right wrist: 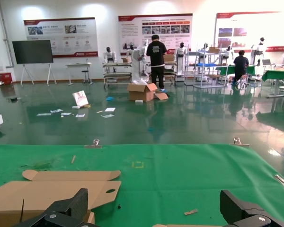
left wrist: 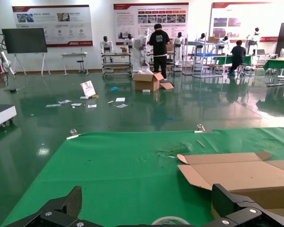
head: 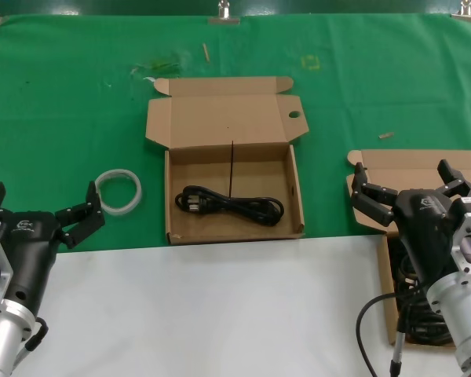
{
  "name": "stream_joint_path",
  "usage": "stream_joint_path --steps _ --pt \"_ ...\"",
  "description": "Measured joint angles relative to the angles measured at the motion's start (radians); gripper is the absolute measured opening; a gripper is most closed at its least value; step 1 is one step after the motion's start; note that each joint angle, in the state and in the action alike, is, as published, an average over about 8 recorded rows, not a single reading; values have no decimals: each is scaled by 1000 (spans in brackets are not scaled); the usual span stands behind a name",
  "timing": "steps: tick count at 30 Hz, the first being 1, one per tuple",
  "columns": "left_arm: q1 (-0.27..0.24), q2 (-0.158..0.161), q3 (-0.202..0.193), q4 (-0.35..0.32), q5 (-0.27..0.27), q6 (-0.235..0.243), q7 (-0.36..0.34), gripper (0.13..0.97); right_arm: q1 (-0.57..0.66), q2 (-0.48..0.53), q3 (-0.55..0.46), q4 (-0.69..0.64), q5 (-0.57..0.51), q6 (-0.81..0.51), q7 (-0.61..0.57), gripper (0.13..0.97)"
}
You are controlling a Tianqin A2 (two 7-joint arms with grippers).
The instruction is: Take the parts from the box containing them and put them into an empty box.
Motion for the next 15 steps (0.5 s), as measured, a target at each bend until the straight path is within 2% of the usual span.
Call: stream_joint_path --steps 15 --pt "0 0 0 0 0 0 0 966 0 0 0 0 0 0 0 966"
